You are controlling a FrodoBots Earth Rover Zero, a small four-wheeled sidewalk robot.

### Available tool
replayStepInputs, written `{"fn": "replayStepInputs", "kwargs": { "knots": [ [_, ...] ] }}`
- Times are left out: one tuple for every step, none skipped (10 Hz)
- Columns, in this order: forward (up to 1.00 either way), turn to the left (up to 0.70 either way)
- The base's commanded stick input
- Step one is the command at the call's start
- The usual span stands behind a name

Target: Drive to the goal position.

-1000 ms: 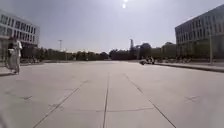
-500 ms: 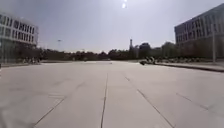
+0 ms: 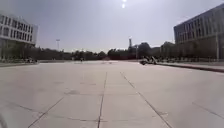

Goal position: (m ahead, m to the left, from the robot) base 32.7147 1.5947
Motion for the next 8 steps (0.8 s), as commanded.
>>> {"fn": "replayStepInputs", "kwargs": {
  "knots": [
    [1.00,0.01],
    [1.00,0.00],
    [1.00,0.00],
    [1.00,0.00],
    [1.00,0.38],
    [1.00,0.33],
    [1.00,0.00],
    [1.00,0.00]
  ]
}}
